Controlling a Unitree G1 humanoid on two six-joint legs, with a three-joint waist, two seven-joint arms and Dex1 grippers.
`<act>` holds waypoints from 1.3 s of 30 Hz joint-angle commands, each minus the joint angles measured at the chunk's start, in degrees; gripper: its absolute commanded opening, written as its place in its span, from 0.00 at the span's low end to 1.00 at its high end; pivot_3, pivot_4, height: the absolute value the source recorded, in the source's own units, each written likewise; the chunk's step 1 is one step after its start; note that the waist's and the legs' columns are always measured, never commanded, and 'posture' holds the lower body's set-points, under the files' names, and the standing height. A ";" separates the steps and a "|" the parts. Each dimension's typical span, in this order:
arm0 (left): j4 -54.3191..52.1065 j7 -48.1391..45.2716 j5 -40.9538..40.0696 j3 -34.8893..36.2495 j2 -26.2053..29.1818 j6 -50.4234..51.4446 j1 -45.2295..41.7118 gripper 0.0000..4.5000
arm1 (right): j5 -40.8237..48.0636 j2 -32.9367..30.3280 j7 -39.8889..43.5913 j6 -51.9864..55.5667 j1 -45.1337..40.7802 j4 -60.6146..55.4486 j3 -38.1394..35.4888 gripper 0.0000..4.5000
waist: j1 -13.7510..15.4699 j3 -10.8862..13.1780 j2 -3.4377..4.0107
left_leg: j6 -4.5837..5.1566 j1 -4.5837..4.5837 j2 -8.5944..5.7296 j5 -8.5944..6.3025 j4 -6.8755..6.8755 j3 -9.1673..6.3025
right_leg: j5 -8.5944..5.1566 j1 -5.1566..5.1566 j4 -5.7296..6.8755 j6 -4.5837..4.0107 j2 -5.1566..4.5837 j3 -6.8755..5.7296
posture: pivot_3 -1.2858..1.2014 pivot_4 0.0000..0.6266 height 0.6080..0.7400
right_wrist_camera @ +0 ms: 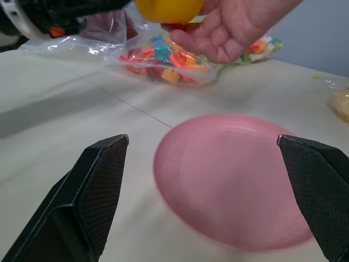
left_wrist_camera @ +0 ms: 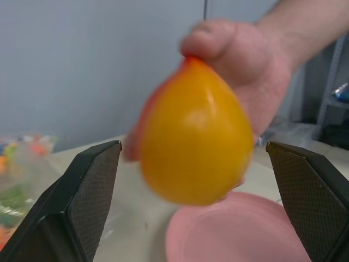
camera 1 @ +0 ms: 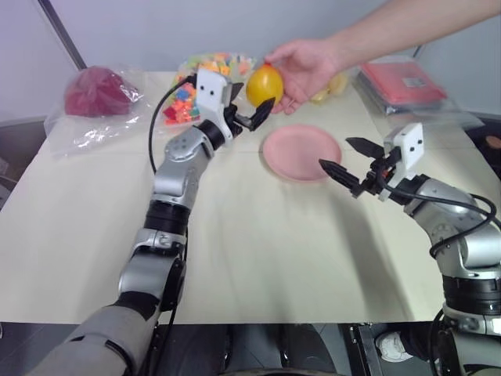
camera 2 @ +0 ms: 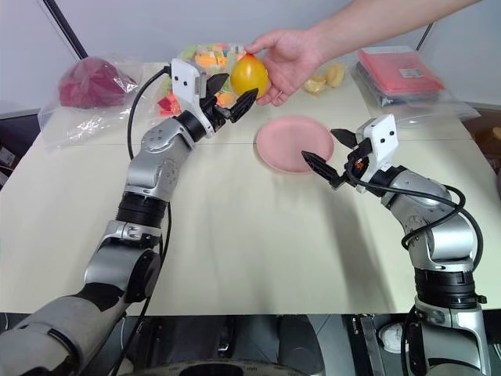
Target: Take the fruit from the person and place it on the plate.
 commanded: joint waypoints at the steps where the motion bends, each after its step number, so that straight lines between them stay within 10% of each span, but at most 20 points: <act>1: 1.99 -0.53 0.79 0.32 -0.51 -3.32 -2.87 0.99 | 0.52 0.12 -0.85 -0.36 0.23 -3.01 -1.87 1.00 | -0.08 0.00 0.00 | 0.00 0.00 0.00 0.00 -0.01 0.00 | 0.00 -0.02 0.00 0.00 0.00 0.00 | 0.52 0.24 1.00; 8: 6.16 -0.39 0.79 1.46 -1.60 -6.44 -5.26 0.71 | 0.51 0.03 -1.60 -0.49 0.93 -3.22 -2.17 1.00 | 0.01 0.00 0.00 | 0.00 -0.01 0.00 0.00 0.00 0.00 | 0.00 -0.01 0.01 0.00 0.00 0.00 | 0.52 0.24 1.00; 31: 38.42 3.71 10.75 -2.37 -11.03 -11.89 -17.15 0.71 | 0.40 1.15 -4.66 -0.53 4.07 -6.02 -2.57 1.00 | -0.11 0.01 -0.03 | 0.02 -0.01 -0.04 0.00 0.00 0.01 | 0.00 -0.02 0.03 0.01 0.01 0.00 | 0.52 0.24 1.00; 34: 40.48 3.18 10.09 -0.82 -11.62 -12.23 -18.91 1.00 | 0.37 1.52 -5.24 -0.67 4.94 -6.50 -2.95 1.00 | -0.05 0.02 -0.03 | 0.01 -0.01 -0.04 0.00 -0.01 0.01 | -0.01 -0.02 0.04 0.02 0.01 0.00 | 0.52 0.24 1.00; 39: 41.53 3.80 10.20 0.67 -11.40 -13.26 -19.96 1.00 | 0.48 1.72 -5.57 -0.66 5.37 -6.83 -3.17 1.00 | -0.05 0.01 -0.03 | 0.01 -0.01 -0.05 0.00 0.00 0.01 | -0.01 -0.03 0.06 0.02 0.01 0.00 | 0.52 0.24 1.00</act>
